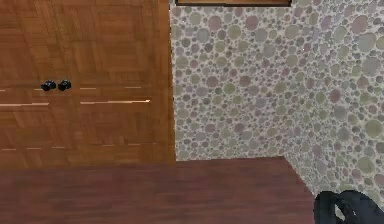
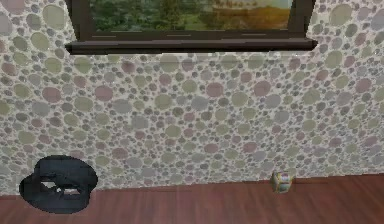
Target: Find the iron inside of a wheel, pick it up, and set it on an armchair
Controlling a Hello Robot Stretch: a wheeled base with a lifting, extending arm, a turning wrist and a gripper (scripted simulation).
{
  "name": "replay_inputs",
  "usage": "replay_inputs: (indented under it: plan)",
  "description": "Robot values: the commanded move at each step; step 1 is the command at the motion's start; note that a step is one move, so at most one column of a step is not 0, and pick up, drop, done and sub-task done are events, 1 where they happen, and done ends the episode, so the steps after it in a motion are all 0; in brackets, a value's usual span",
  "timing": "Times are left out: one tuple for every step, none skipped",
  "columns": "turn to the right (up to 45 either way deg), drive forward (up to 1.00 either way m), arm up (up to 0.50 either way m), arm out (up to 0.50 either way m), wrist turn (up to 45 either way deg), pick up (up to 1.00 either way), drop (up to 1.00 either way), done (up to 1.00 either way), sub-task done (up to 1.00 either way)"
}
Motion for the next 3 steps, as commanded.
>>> replay_inputs:
  plan:
    - [0.0, 0.1, 0.0, 0.0, 0.0, 0.0, 0.0, 0.0, 0.0]
    - [45.0, 0.0, 0.0, 0.0, 0.0, 0.0, 0.0, 0.0, 0.0]
    - [39.0, 0.0, 0.0, 0.0, 0.0, 0.0, 0.0, 0.0, 0.0]
